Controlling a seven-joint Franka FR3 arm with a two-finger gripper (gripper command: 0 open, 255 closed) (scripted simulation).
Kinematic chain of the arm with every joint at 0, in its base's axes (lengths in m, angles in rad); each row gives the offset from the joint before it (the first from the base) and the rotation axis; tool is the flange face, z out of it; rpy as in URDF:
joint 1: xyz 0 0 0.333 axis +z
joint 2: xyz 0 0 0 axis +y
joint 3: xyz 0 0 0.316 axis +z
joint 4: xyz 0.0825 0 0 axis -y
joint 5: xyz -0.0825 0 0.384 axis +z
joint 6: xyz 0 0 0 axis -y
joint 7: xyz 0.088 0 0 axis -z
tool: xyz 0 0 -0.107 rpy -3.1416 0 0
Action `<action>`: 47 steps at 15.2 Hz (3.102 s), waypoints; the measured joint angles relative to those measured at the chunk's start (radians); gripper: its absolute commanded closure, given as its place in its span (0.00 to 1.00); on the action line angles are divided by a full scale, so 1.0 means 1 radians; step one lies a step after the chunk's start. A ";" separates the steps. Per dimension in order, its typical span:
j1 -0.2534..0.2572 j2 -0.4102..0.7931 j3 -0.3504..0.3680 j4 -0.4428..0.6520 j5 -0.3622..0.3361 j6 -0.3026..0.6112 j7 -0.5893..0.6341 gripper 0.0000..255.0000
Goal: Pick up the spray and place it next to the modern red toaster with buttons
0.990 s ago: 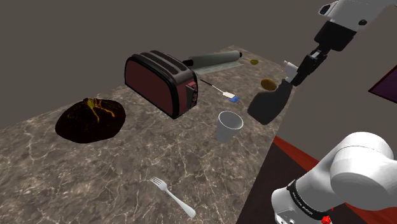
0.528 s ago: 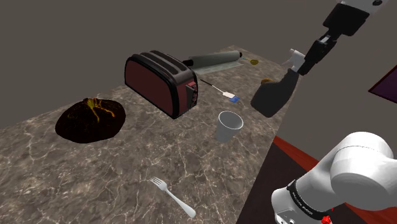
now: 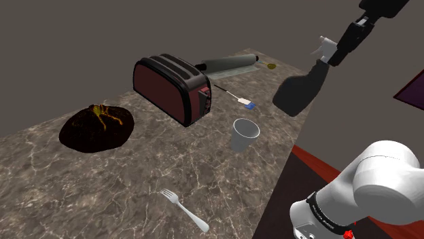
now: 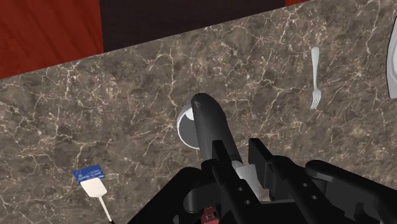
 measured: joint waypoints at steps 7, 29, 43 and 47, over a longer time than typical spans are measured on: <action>0.014 0.095 0.023 0.114 0.024 -0.020 0.026 1.00; 0.102 0.839 0.215 0.741 0.098 0.109 0.283 1.00; 0.147 1.141 0.247 1.044 0.064 0.109 0.353 1.00; 0.144 1.109 0.246 0.945 0.068 0.176 0.348 1.00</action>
